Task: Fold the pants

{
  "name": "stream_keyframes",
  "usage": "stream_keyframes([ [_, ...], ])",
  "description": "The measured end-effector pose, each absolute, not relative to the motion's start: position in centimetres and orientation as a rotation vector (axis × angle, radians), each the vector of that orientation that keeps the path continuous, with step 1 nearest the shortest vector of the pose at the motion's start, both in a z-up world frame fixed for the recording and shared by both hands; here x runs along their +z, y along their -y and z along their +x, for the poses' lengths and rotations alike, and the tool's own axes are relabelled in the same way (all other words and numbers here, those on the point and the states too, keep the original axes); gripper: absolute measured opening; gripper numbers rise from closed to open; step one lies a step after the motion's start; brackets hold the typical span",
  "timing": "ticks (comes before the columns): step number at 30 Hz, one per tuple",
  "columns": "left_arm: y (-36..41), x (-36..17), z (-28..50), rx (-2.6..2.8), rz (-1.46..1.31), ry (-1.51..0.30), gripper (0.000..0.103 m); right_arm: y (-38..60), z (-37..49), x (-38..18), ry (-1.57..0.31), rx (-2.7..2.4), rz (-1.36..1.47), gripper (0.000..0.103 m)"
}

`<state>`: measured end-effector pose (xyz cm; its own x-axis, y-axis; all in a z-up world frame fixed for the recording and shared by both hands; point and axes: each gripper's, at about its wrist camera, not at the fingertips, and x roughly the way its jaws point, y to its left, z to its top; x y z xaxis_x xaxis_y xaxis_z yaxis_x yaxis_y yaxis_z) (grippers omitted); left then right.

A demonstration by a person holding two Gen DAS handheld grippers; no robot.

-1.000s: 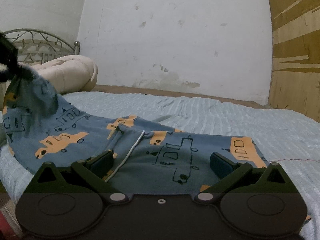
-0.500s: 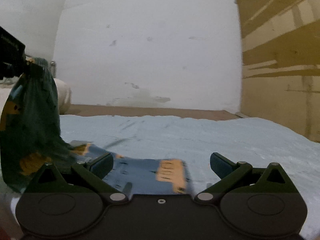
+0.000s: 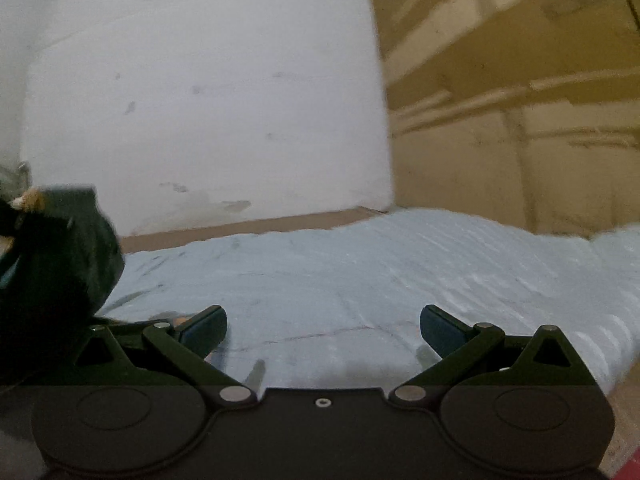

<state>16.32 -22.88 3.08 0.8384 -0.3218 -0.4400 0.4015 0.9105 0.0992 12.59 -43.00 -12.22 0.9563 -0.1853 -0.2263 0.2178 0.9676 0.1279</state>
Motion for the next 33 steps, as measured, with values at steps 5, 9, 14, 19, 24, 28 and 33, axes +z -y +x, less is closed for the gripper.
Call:
stream_keyframes([
  [5,25.3,0.6,16.2,-0.406,0.263,-0.489,0.022,44.7,12.5,-12.7,-0.219,-0.249,0.227,0.102],
  [9,25.6,-0.2,16.3,-0.446,0.242,-0.538,0.036,45.0,12.9,-12.9,-0.227,-0.253,0.237,0.102],
  [14,24.4,-0.1,16.3,-0.444,0.227,-0.537,0.063,45.1,13.1,-12.9,-0.234,-0.259,0.244,0.102],
  [19,22.8,0.7,16.2,-0.364,0.167,-0.507,0.1,45.1,13.5,-13.1,-0.242,-0.258,0.241,0.102],
  [24,20.0,1.5,16.9,-0.243,0.07,-0.54,0.102,45.0,13.5,-13.4,-0.244,-0.25,0.238,0.102],
  [28,16.4,3.4,17.2,-0.125,0.001,-0.547,0.102,44.9,13.5,-13.4,-0.226,-0.215,0.241,0.102],
  [33,11.2,4.4,17.8,0.029,-0.066,-0.579,0.102,44.0,13.1,-13.2,-0.189,-0.162,0.223,0.102],
])
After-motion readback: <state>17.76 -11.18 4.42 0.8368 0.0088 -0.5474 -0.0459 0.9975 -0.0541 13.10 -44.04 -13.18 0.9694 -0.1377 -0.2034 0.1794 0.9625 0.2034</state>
